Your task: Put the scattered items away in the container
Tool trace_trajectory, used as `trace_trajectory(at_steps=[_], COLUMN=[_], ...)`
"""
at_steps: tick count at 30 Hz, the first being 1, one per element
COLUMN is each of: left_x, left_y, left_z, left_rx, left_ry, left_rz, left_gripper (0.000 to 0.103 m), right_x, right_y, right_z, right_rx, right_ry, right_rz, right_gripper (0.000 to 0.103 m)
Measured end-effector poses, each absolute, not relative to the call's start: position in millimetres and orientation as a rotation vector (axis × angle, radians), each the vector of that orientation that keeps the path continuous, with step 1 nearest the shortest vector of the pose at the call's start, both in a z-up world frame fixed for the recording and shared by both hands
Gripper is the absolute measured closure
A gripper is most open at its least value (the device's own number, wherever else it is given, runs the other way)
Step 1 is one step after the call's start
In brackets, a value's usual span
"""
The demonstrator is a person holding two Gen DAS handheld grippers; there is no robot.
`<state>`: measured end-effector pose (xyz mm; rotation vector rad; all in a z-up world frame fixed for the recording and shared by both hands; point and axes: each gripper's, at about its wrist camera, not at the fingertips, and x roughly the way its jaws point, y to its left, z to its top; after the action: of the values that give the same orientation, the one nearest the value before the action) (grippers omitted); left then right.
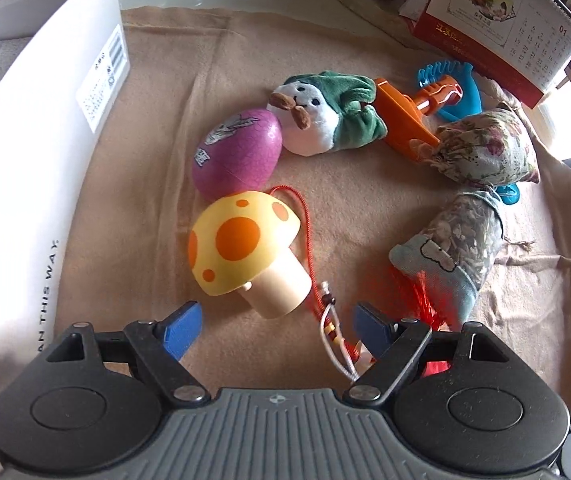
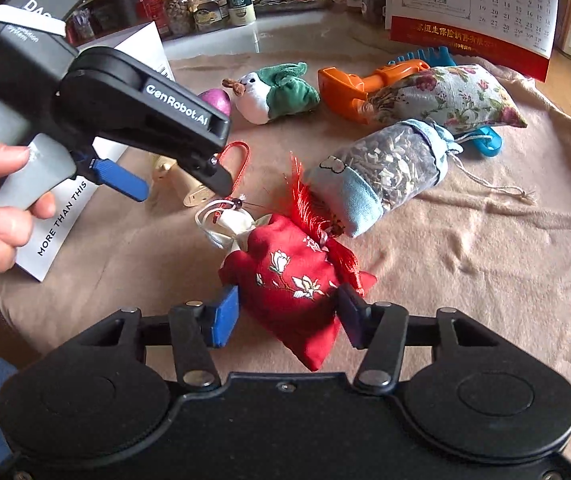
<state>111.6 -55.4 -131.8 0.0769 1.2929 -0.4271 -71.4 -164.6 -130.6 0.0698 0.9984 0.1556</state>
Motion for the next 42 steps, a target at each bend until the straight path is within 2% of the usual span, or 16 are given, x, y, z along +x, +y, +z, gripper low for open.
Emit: trace_trajectory(at_steps=[5,12,26,33,36,42], left_x=[121,133,105,86,84,83], left_y=[-61,-57,-69,-68,-68,-65], left_z=[-141,-153,-149,-153,-153,-154], left_rx=[0.059,0.104,0.48,0.602,0.607,0.567], left_ry=[1.288,1.267,1.224,1.267,1.259,1.256], left_rz=[-0.411,-0.38,-0.464,-0.55,-0.545,-0.543], left_gripper=[0.02,0.035,0.036,0.038,0.038,0.036], right_x=[-75,-74,-88,-100,-102,-96], right_y=[-168,-171,-183,-196,-200,-217], right_z=[-129,-124,-120,-115,-108,-126], right_rx=[0.11,0.119,0.081,0.078,0.138,0.519], right_ry=[0.997,0.979,0.975,0.974,0.948,0.988], right_rz=[0.152,0.142,0.134,0.068,0.07,0.017], right_gripper=[0.05,0.049,0.048,0.041,0.03,0.018])
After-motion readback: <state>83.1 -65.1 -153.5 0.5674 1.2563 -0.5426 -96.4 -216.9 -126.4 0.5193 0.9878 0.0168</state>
